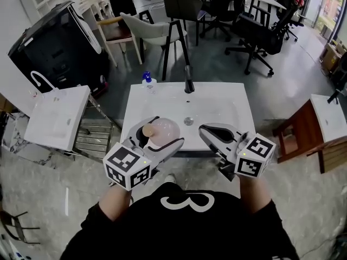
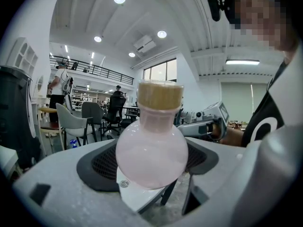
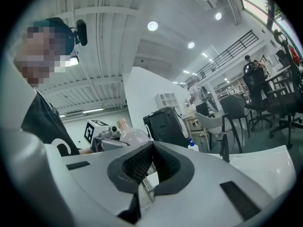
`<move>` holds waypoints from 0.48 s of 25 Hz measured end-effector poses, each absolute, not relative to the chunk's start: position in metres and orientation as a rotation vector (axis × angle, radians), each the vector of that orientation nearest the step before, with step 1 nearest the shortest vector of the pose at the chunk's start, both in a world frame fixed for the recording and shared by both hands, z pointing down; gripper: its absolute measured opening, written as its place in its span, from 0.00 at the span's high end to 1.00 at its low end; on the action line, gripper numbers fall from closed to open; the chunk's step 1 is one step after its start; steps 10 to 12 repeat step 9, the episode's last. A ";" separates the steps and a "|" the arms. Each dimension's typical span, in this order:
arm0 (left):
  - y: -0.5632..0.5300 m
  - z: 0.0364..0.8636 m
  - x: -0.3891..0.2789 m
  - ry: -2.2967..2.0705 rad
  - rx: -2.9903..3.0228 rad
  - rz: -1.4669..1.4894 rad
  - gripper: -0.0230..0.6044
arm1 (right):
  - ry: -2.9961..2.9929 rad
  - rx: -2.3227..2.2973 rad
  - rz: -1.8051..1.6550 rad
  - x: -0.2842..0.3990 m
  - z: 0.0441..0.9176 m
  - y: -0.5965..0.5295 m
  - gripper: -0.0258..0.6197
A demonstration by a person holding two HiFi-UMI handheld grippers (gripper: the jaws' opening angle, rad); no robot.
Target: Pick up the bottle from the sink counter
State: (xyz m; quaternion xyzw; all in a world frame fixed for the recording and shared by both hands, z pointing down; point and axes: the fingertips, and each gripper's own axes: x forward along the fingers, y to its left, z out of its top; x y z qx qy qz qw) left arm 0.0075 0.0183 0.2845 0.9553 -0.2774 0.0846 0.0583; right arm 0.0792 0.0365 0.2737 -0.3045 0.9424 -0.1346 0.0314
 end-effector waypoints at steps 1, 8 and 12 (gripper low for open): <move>0.018 0.284 0.008 -0.840 2.895 0.256 0.33 | 2.901 -0.941 -0.412 0.080 0.273 0.037 0.94; 0.023 0.283 0.009 -0.826 2.892 0.247 0.33 | 2.899 -0.949 -0.417 0.079 0.273 0.043 0.94; 0.024 0.283 0.009 -0.823 2.891 0.246 0.33 | 2.900 -0.949 -0.418 0.078 0.274 0.045 0.94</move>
